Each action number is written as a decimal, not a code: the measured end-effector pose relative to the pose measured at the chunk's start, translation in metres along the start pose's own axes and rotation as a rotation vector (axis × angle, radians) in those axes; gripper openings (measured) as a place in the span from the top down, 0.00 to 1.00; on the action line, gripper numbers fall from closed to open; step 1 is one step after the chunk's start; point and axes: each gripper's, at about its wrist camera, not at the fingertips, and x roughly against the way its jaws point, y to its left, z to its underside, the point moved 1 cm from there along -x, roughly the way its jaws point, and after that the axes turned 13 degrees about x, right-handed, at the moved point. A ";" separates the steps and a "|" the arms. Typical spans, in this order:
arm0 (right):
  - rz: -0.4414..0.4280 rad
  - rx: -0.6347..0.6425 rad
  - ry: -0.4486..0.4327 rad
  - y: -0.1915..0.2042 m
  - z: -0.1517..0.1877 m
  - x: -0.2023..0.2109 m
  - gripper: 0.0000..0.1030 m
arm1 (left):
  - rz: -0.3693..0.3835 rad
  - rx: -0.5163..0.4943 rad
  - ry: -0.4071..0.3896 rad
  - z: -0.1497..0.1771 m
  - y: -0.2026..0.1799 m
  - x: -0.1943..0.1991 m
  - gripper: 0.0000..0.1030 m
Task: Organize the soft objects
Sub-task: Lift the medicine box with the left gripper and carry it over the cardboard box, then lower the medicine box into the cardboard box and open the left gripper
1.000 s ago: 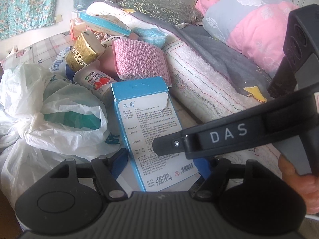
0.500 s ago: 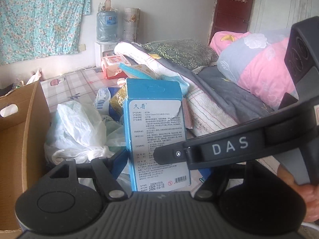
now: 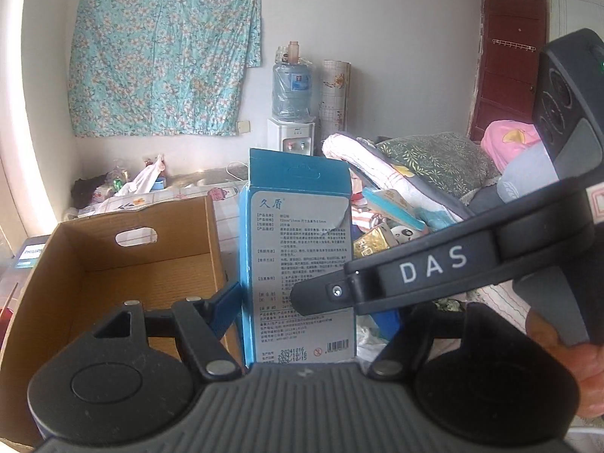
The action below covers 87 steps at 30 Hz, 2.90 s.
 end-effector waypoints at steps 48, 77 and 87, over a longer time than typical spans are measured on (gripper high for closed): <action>-0.056 -0.178 -0.050 -0.078 -0.048 -0.106 0.56 | -0.148 0.114 0.617 -0.034 0.178 -0.209 0.68; -0.055 -0.235 -0.065 -0.098 -0.034 -0.095 0.56 | -0.139 0.336 0.579 -0.072 0.191 -0.264 0.62; -0.029 -0.233 -0.086 -0.098 -0.032 -0.082 0.55 | -0.160 0.316 0.549 -0.075 0.186 -0.251 0.55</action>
